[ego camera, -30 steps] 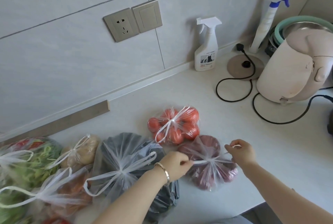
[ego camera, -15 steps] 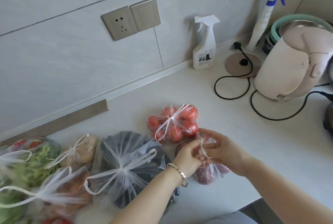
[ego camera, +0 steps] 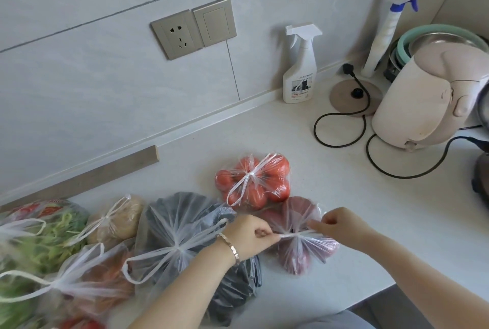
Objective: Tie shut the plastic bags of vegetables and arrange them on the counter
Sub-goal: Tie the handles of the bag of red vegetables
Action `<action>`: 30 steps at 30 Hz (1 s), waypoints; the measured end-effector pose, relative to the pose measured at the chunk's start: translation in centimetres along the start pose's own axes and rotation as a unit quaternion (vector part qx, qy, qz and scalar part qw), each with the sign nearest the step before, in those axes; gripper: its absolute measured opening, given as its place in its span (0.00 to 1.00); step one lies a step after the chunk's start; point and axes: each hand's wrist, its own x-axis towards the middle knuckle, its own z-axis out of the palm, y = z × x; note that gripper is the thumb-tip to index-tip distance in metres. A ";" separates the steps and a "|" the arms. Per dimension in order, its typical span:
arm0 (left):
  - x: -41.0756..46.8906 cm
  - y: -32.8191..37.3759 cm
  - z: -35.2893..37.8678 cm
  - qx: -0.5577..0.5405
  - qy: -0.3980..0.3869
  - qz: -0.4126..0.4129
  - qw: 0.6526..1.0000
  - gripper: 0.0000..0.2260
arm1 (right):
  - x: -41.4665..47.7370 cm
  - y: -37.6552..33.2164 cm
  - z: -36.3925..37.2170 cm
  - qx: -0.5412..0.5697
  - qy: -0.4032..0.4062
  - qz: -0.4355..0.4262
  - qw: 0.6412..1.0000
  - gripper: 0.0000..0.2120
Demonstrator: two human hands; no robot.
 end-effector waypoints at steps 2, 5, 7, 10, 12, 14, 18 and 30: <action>0.1 0.3 0.4 0.036 -0.014 0.042 0.998 0.12 | 0.7 -0.1 0.1 0.067 0.016 0.012 0.998 0.26; -0.2 -0.1 0.6 0.017 0.004 0.096 0.995 0.13 | 1.7 0.0 -0.3 0.199 0.002 0.055 0.978 0.23; -0.5 -1.0 1.0 0.100 0.038 0.177 0.978 0.14 | 2.0 0.2 -0.3 0.207 -0.003 0.084 0.975 0.21; -1.0 -2.8 1.7 0.193 0.061 0.216 0.955 0.10 | 2.5 0.3 0.2 0.221 0.009 0.119 0.968 0.18; -1.0 -4.3 1.9 0.168 0.044 0.191 0.966 0.09 | 2.5 0.3 0.9 0.242 0.027 0.137 0.960 0.17; -1.0 -4.3 2.1 0.108 0.041 0.138 0.984 0.10 | 2.8 0.4 1.8 0.261 0.064 0.143 0.953 0.20; 0.5 -1.4 1.4 -0.193 0.075 -0.170 0.963 0.14 | 3.1 -0.2 1.9 0.185 0.157 0.116 0.963 0.20; -1.9 0.8 -8.7 -0.056 0.243 -0.202 0.947 0.11 | 0.9 -16.6 0.6 -0.234 0.026 -0.207 0.950 0.10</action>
